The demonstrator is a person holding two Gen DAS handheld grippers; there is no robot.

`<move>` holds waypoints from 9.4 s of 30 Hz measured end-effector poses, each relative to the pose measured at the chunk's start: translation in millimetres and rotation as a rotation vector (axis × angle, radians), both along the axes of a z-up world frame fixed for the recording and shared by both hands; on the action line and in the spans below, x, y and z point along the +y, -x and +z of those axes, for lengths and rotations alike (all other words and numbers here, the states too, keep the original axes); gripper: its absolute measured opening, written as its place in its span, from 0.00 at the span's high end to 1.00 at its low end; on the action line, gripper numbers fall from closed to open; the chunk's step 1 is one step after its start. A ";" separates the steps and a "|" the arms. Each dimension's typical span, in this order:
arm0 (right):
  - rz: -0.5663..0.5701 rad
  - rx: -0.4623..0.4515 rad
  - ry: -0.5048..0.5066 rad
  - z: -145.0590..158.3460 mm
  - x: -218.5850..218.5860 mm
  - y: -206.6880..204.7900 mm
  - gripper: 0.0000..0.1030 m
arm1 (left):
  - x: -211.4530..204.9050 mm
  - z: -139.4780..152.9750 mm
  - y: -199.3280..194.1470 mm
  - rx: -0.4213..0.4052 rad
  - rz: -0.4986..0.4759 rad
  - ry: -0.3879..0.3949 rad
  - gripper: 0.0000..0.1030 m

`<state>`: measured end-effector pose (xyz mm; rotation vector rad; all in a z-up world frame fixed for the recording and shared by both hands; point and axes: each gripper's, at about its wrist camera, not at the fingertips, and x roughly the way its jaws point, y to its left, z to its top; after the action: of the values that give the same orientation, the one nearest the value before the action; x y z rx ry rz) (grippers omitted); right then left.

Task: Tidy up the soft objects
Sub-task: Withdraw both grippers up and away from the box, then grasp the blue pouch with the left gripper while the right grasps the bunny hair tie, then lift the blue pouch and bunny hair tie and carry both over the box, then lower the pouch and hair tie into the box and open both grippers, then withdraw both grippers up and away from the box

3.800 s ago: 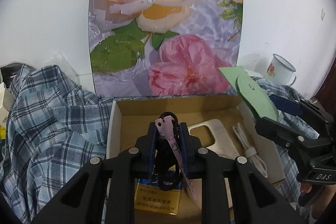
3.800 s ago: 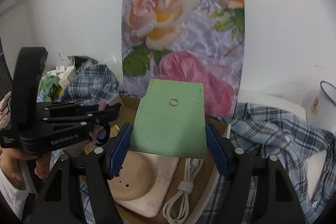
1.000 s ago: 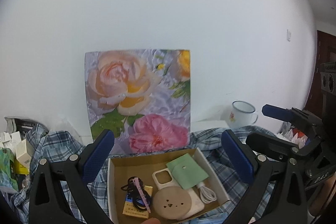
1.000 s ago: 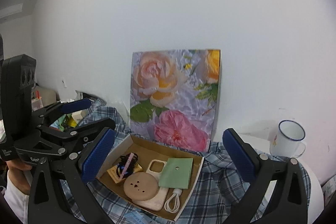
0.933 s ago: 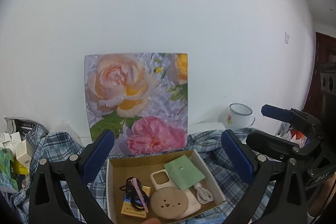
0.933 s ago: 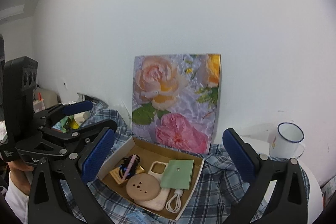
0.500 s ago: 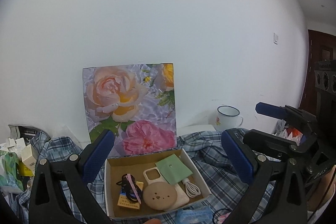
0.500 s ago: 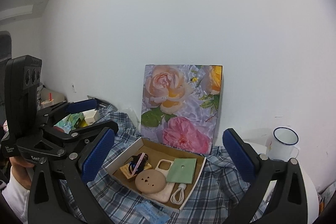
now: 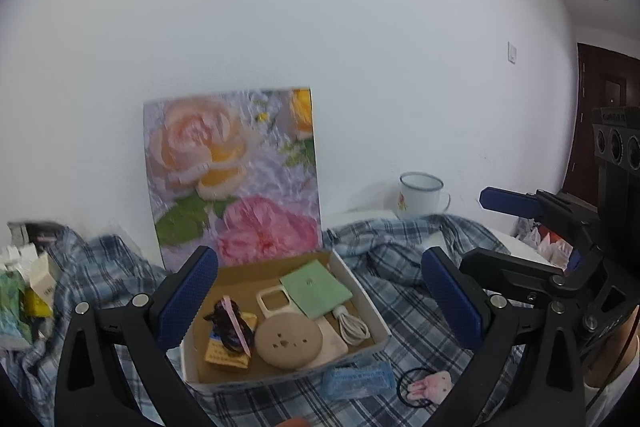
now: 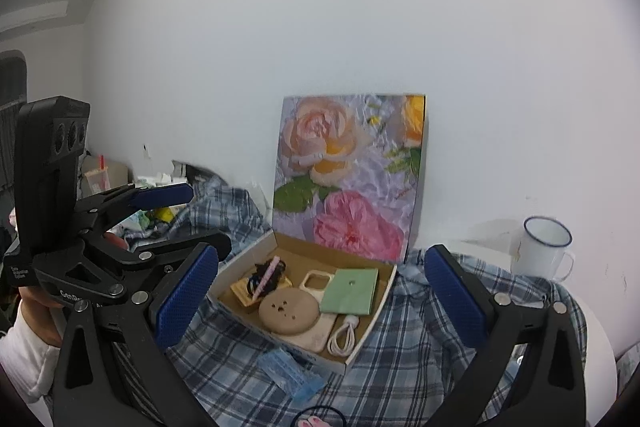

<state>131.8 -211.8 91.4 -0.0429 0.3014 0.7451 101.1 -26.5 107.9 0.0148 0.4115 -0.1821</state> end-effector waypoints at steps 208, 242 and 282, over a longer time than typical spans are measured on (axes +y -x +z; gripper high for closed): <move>0.067 -0.018 -0.052 -10.3 82.3 -103.6 0.63 | 72.2 -12.1 -111.2 0.097 0.177 0.013 0.34; 0.094 0.281 0.050 -99.1 116.6 -157.4 0.59 | 82.0 -123.7 -176.2 0.371 0.180 -0.013 0.10; -0.012 0.045 -0.006 -7.0 74.0 -109.8 0.00 | 77.3 -17.9 -111.4 0.068 0.194 0.049 0.00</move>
<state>241.6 -137.8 84.4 -0.0183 0.3424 0.7363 212.5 50.8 90.0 -0.0793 0.4738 -0.0015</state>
